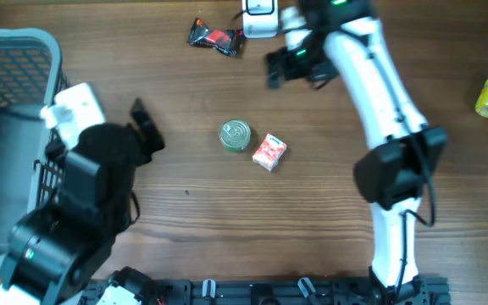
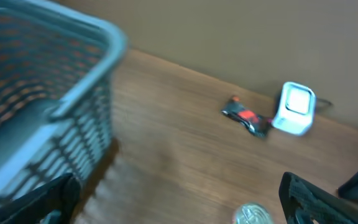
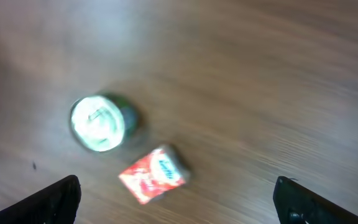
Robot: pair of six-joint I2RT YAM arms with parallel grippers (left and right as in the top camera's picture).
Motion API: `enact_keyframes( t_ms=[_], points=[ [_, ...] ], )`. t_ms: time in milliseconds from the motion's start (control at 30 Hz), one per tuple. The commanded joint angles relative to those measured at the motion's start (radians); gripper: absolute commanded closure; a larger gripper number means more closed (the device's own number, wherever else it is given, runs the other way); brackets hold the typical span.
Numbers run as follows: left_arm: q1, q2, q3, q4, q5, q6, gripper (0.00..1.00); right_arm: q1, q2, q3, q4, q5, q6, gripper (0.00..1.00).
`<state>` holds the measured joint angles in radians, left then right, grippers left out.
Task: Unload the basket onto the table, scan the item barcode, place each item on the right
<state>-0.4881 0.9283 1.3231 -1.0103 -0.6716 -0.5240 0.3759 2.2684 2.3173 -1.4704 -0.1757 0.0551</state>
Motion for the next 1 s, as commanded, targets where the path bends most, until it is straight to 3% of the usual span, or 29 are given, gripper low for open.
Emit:
enact_keyframes(
  t_ms=[0, 267, 967],
  points=[
    [0.006, -0.028, -0.003, -0.066, -0.145, -0.151, 0.00, 0.060, 0.084, -0.002, -0.013, 0.005, -0.111, 0.00],
    [0.006, -0.101, -0.003, -0.118, -0.160, -0.165, 0.00, 0.147, 0.115, -0.003, 0.069, 0.015, -0.232, 0.00],
    [0.006, -0.148, -0.003, -0.218, -0.176, -0.157, 0.00, 0.269, 0.231, -0.031, 0.173, 0.113, -0.290, 0.00]
  ],
)
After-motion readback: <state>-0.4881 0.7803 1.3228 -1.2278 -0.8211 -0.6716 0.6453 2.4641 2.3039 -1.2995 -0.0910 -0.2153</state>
